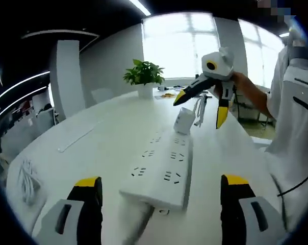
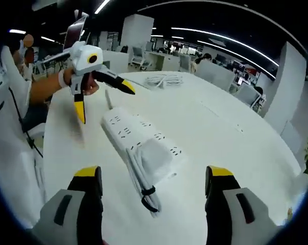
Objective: Straighten the power strip on the desk, plug the charger into it
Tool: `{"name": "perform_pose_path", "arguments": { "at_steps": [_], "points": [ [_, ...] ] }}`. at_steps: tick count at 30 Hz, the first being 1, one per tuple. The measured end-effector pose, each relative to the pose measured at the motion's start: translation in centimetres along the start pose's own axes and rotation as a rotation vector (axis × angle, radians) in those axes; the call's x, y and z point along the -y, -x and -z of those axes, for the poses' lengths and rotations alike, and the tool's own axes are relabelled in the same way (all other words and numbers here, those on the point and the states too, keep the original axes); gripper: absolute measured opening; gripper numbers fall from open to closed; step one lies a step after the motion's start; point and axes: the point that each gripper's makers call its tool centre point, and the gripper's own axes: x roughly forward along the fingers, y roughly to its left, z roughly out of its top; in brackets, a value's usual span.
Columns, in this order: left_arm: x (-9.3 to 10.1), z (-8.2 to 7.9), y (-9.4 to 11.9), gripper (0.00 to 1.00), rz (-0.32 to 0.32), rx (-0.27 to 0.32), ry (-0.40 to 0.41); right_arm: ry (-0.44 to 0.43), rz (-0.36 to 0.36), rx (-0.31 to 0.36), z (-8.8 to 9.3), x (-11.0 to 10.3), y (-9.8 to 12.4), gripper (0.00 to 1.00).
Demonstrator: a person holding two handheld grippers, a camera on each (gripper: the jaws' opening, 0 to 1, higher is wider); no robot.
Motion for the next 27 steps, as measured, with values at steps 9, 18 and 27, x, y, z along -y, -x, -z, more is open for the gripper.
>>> {"name": "perform_pose_path", "arguments": {
  "at_steps": [9, 18, 27],
  "points": [
    [2.6, 0.4, 1.9, 0.96, -0.081, -0.022, 0.009, -0.108, 0.062, 0.105, 0.2, 0.6, 2.2, 0.81],
    [4.1, -0.3, 4.1, 0.96, -0.175, 0.013, 0.116, -0.133, 0.098, 0.118, 1.7, 0.3, 5.1, 0.81],
    [5.3, 0.3, 5.9, 0.96, -0.260, -0.028, 0.206, -0.194, 0.145, 0.149, 2.6, 0.5, 7.6, 0.81]
  ]
}}
